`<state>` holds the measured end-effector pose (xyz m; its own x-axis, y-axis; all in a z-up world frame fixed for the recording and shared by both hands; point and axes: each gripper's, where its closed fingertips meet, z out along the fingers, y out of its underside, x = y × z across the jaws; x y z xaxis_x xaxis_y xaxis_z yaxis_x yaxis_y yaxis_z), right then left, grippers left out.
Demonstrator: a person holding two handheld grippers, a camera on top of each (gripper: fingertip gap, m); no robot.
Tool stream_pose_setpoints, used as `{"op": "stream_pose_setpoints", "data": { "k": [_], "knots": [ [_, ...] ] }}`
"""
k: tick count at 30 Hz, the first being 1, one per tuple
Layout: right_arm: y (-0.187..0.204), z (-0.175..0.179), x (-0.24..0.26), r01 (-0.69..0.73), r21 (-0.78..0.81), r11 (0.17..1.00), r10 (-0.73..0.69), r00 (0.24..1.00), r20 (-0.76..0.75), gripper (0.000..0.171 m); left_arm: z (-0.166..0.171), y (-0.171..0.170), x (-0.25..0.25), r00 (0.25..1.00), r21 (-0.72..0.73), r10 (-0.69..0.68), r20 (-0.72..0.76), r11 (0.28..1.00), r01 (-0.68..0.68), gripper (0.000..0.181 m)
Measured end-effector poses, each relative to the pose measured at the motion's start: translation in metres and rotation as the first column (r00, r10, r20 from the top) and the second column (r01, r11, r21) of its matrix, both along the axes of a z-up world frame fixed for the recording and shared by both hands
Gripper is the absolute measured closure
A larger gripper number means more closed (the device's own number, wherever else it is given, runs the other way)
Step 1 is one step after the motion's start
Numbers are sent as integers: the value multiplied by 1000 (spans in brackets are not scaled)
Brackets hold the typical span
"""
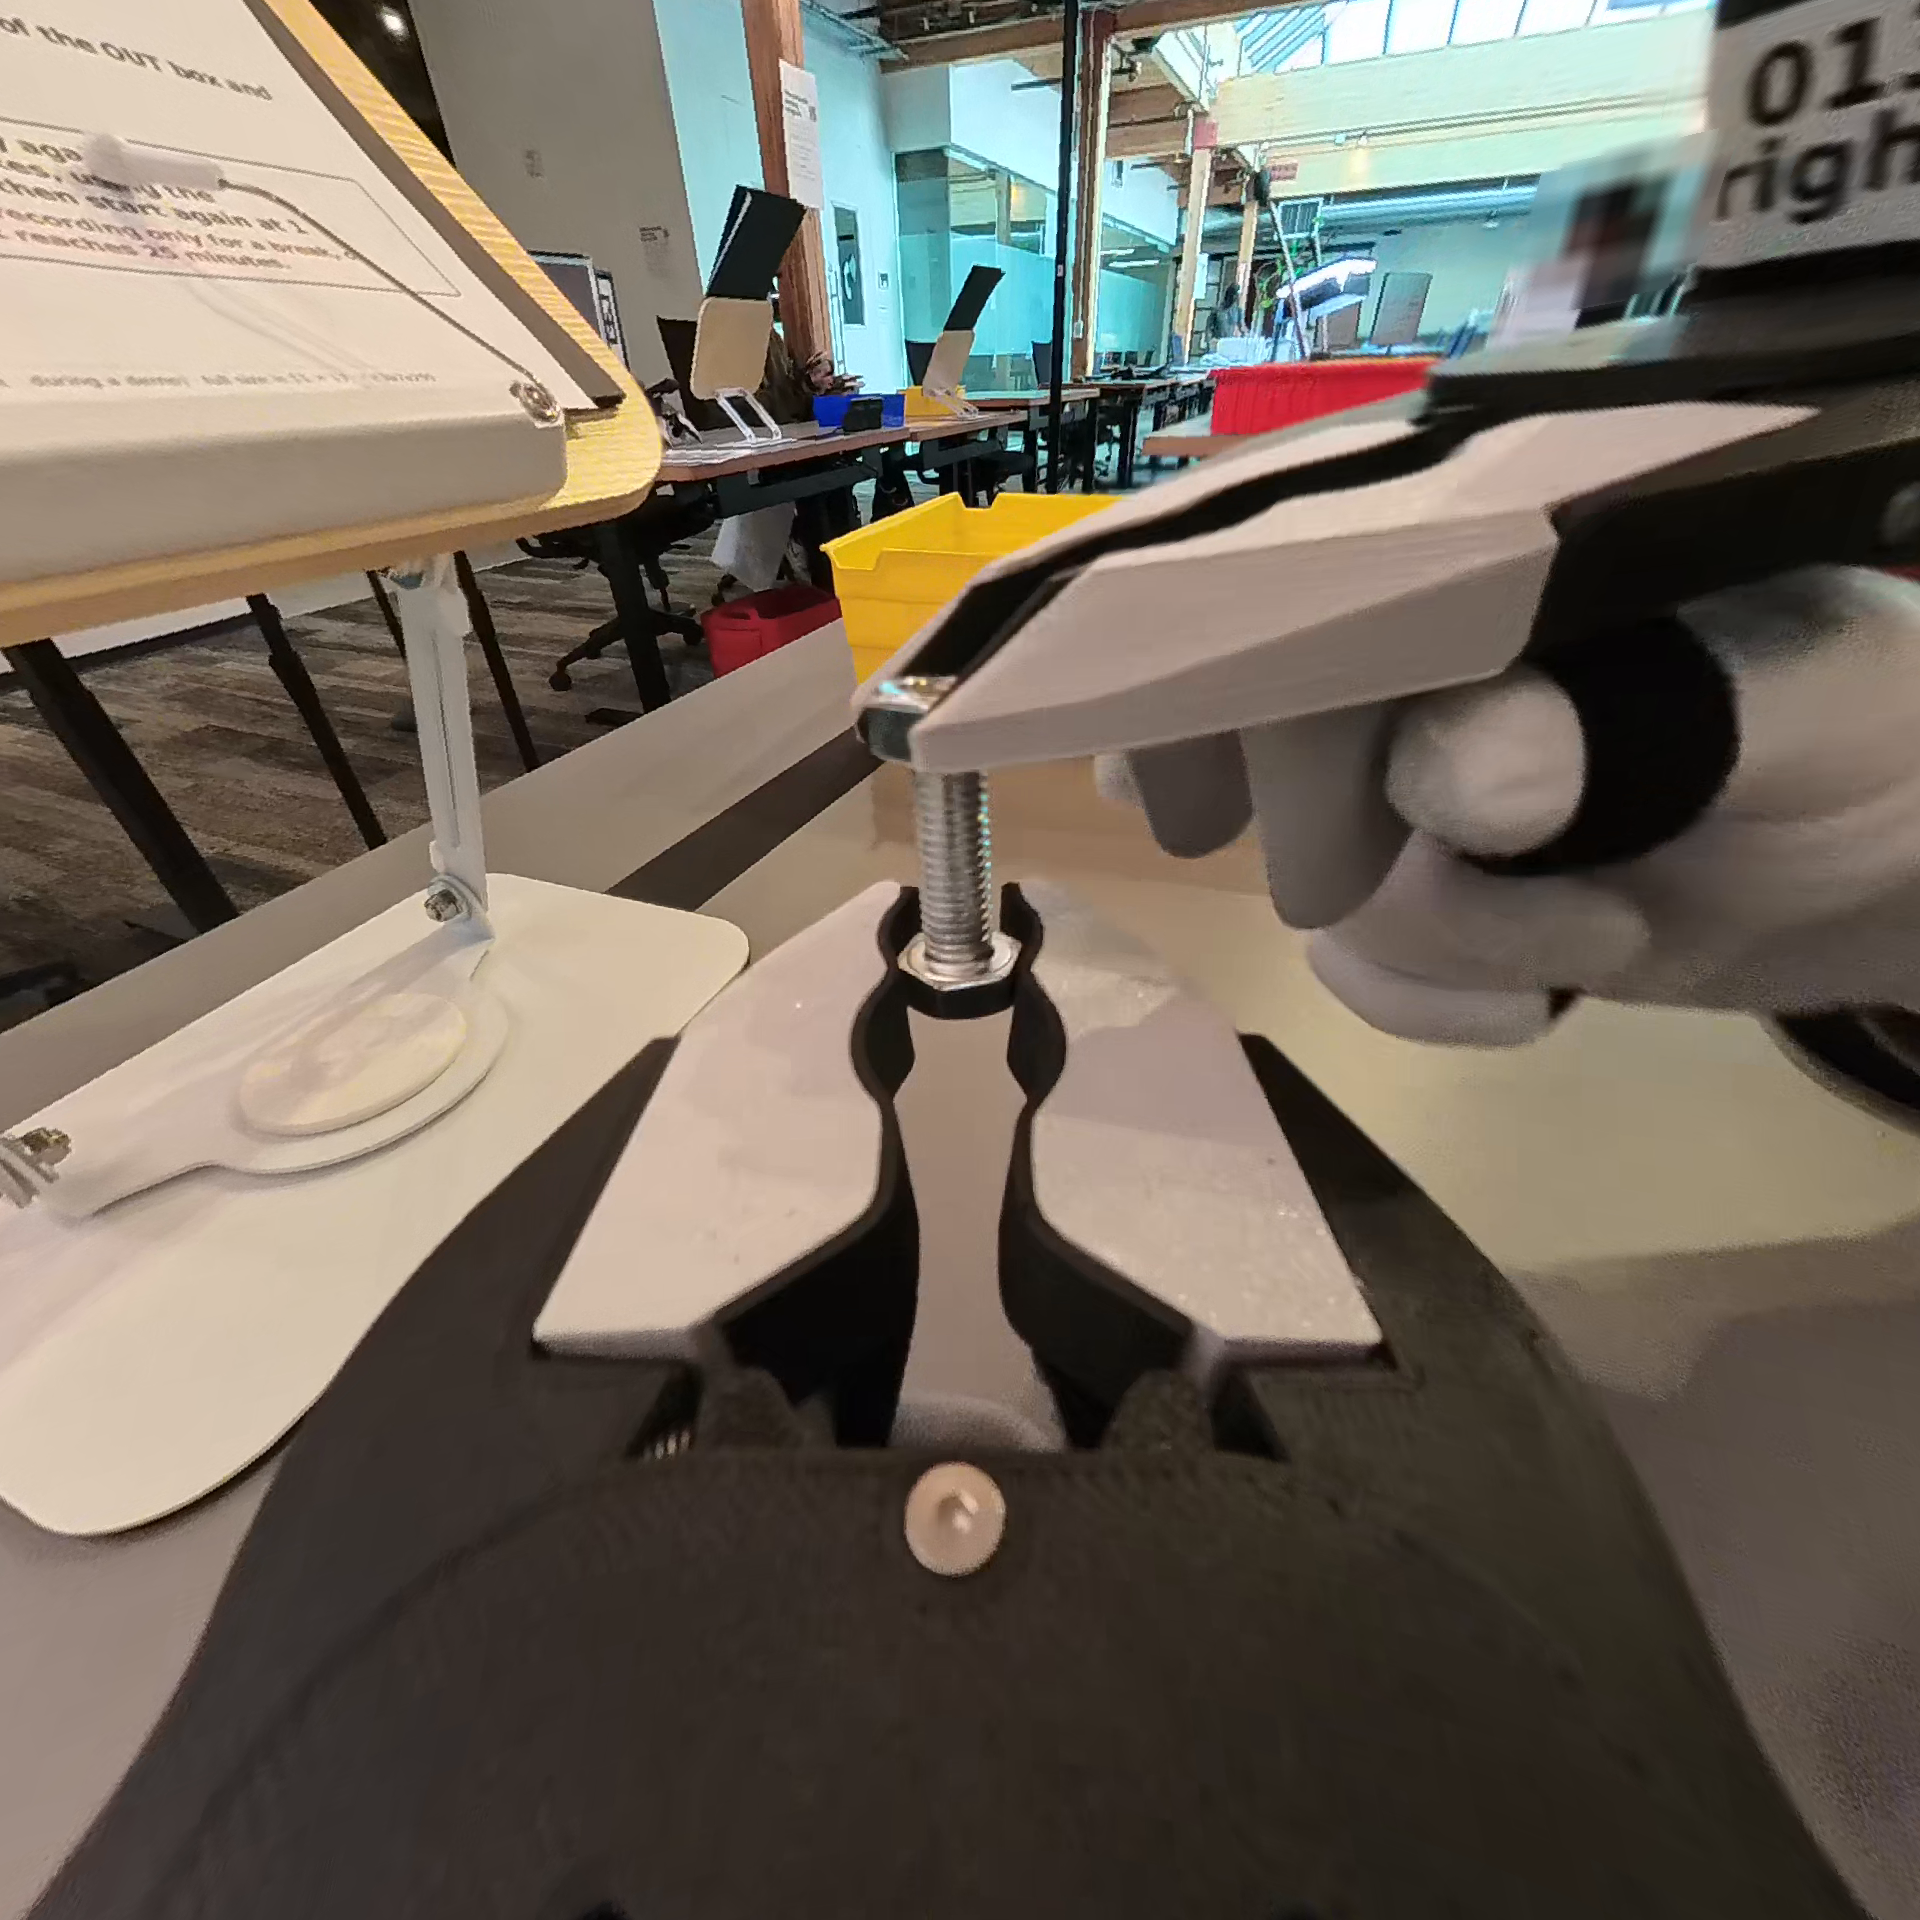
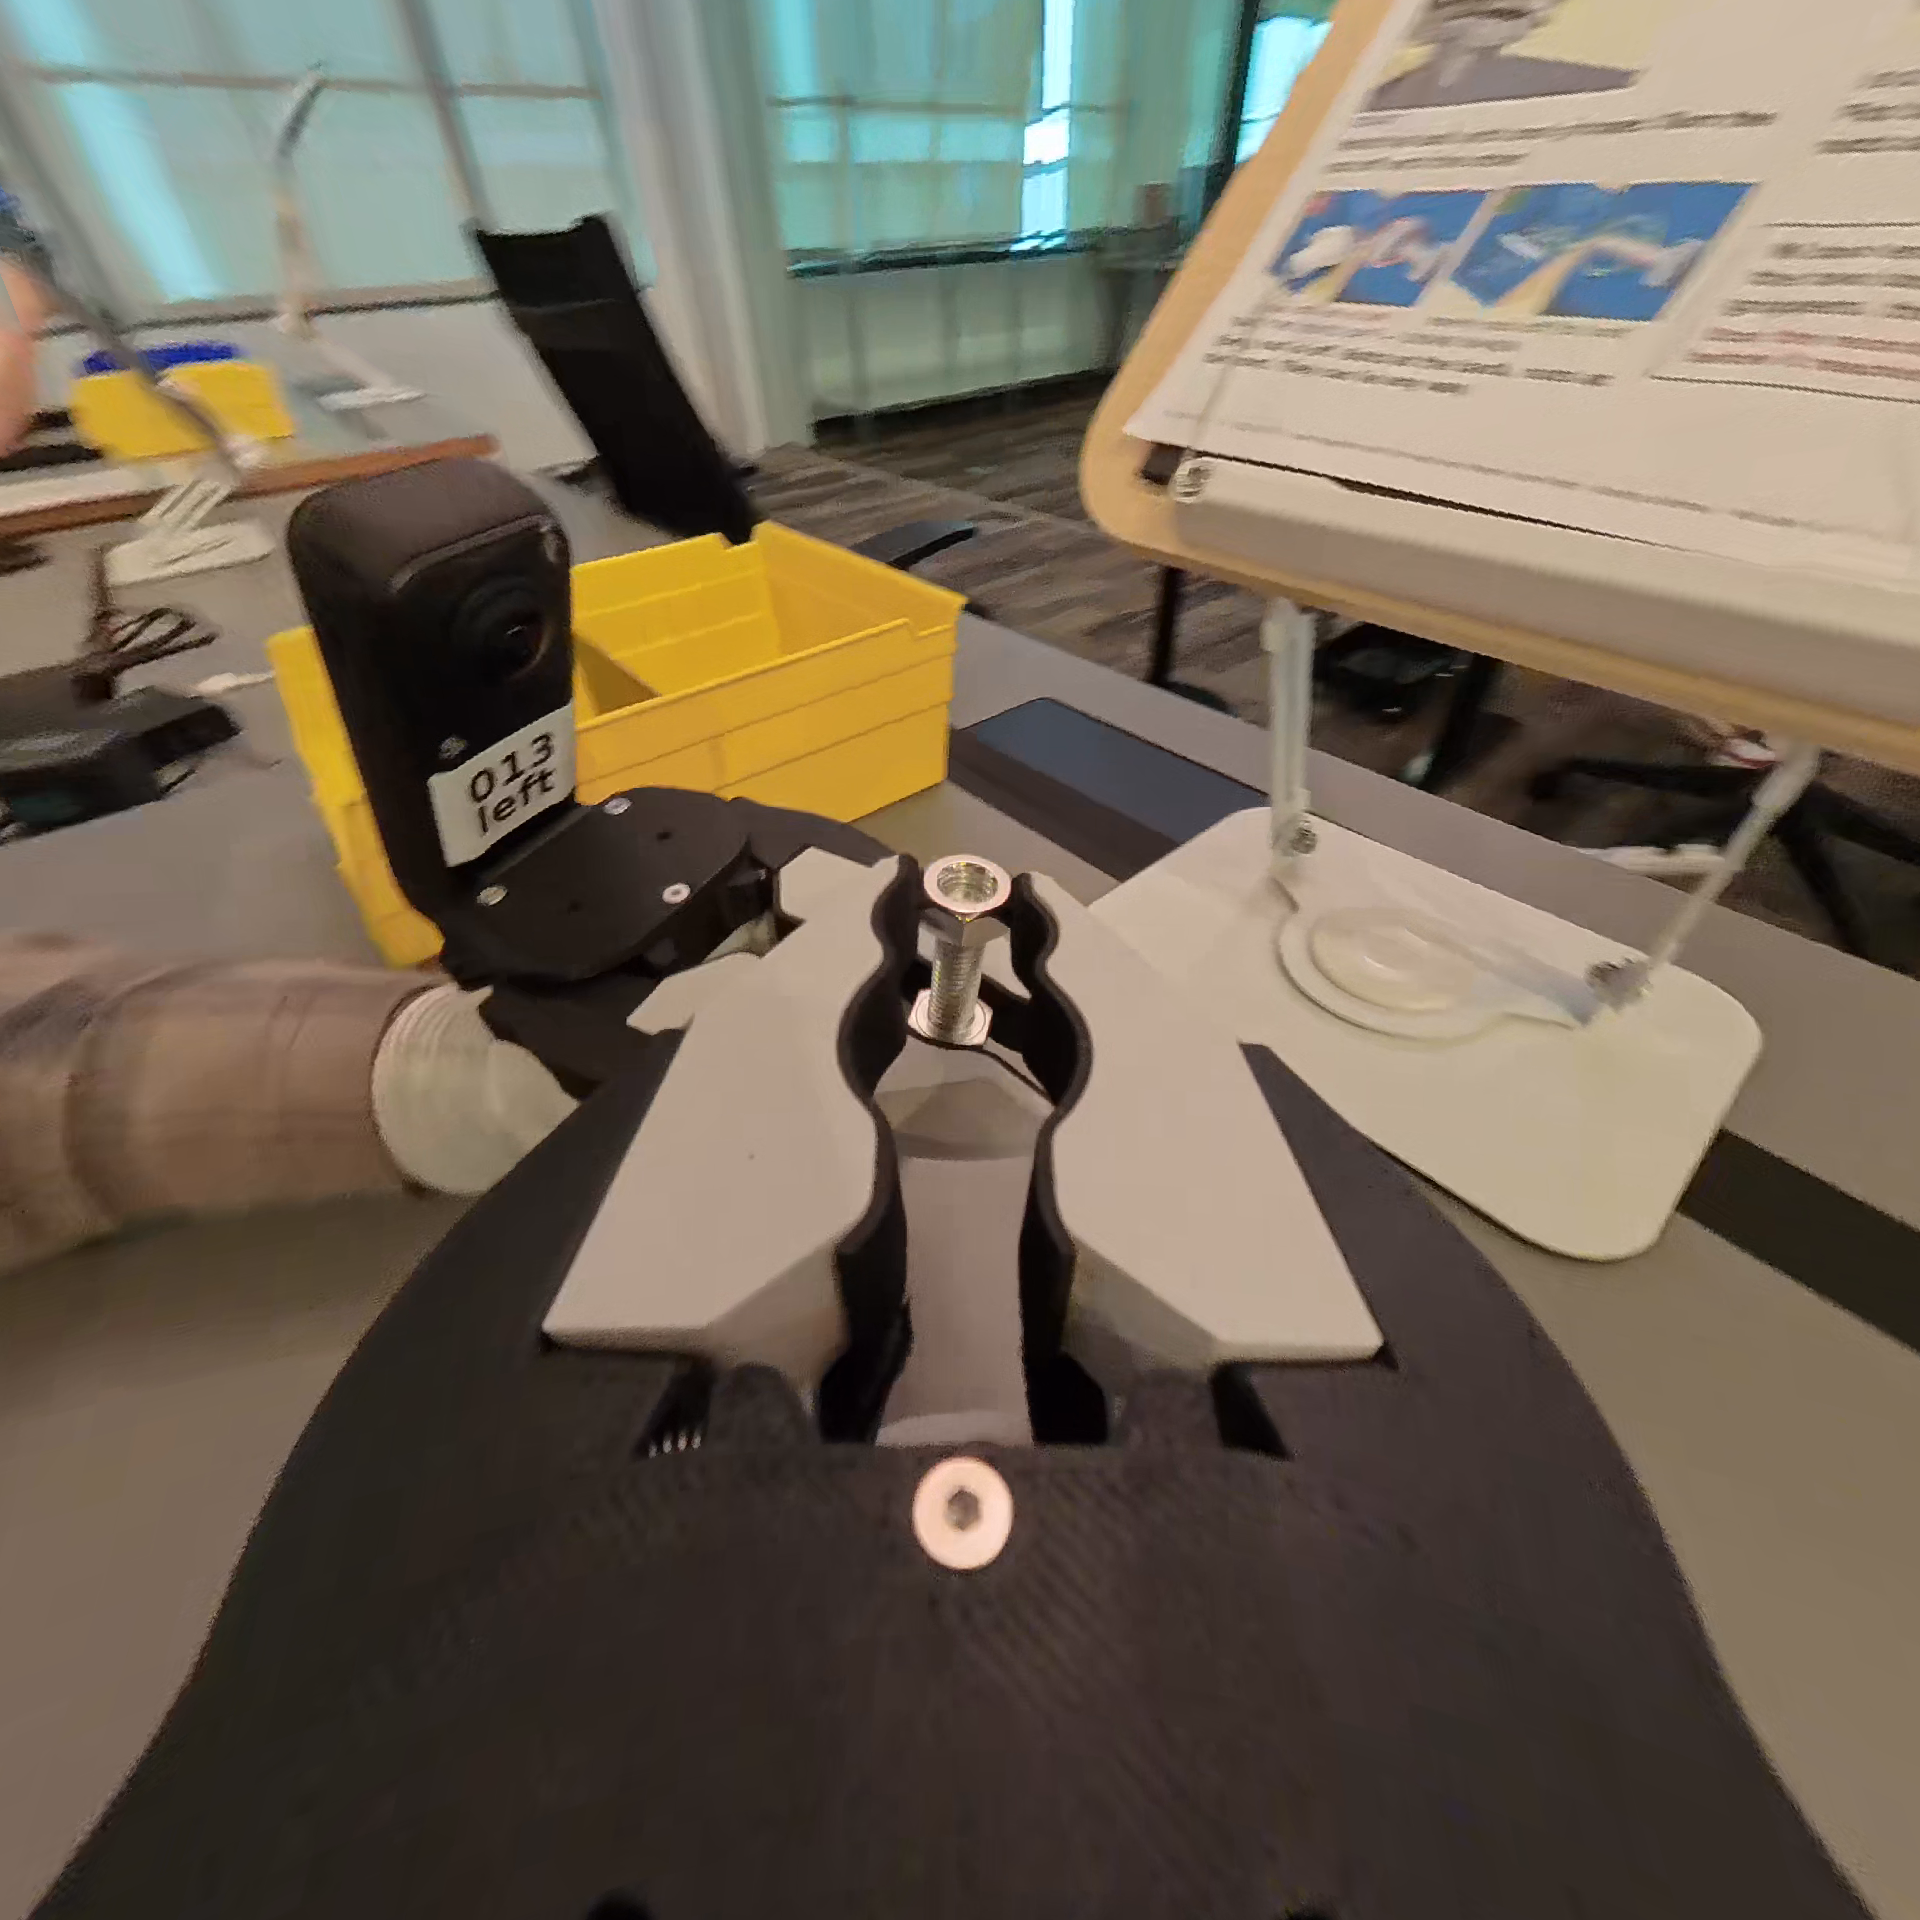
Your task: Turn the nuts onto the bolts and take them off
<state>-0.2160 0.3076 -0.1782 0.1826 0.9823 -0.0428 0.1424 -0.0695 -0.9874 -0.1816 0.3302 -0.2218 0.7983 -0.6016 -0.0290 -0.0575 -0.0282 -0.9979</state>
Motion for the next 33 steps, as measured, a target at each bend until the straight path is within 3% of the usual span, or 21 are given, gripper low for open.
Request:
{"op": "stream_pose_setpoints", "data": {
  "k": [3,8,14,15,16,17,24,28,33],
  "knots": [
    [3,-1,3,166,-44,985,-168,984,-54,155,-1,0,1,1000,1,2,-13,1000,-2,167],
    [3,0,2,347,20,938,-346,936,-61,155,-1,0,1,1000,2,13,-19,1000,-13,167],
    [2,1,0,415,13,910,-414,908,-64,155,0,0,0,1000,9,12,-10,1000,-12,167],
    [1,-1,-1,403,37,915,-401,915,-40,147,1,-1,1,1000,16,1,-10,1000,-1,167],
    [0,-1,-2,388,47,920,-387,921,-31,123,1,-2,2,1000,17,-1,-17,1000,2,167],
    [-3,3,-2,350,51,935,-348,936,-46,109,0,-2,4,1000,20,-5,-27,1000,6,167],
    [-17,18,8,-52,104,993,55,998,-26,120,1,-4,5,999,25,-27,-17,999,28,167],
    [-15,20,14,-293,91,952,292,956,24,122,2,-6,6,999,31,-45,-11,999,45,167],
    [-18,16,15,-536,52,843,534,844,40,130,4,-8,6,998,33,-62,6,998,62,167]
  ]
}}
